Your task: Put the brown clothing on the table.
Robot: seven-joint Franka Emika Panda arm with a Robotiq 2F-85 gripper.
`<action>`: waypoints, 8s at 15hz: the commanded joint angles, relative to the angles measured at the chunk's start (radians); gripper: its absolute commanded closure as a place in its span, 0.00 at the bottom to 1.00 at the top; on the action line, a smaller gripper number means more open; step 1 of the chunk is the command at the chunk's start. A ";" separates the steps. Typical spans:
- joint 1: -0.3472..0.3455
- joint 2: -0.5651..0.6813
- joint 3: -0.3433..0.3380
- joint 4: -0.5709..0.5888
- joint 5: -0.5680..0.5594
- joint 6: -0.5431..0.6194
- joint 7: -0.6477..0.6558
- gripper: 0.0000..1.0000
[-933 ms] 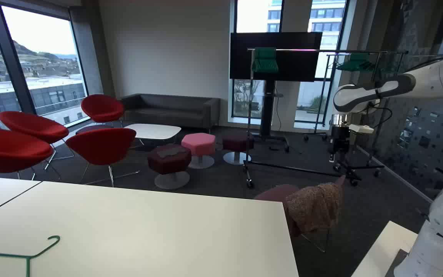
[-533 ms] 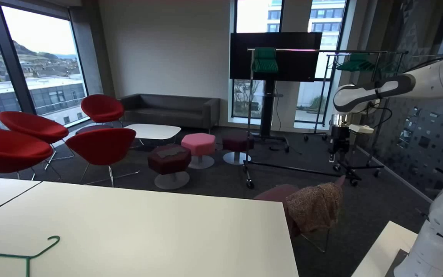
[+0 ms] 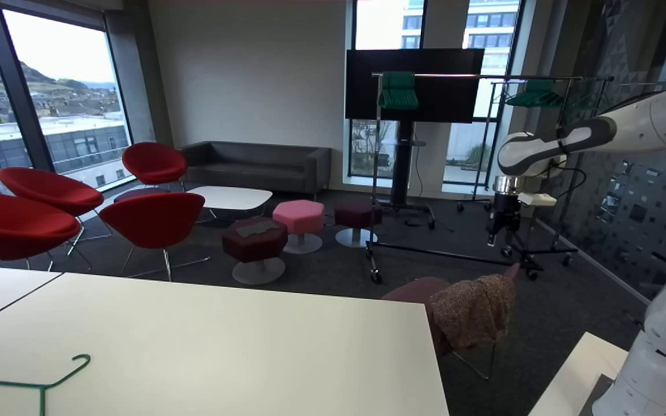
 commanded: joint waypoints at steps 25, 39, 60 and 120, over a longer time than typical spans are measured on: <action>-0.063 0.546 0.096 -0.034 0.043 0.399 0.025 0.00; -0.265 0.667 0.244 -0.029 0.358 0.693 -0.116 0.00; -0.276 0.739 0.191 -0.128 0.075 1.102 0.041 0.00; -0.093 -0.480 0.142 -0.279 -0.097 -0.133 0.001 0.98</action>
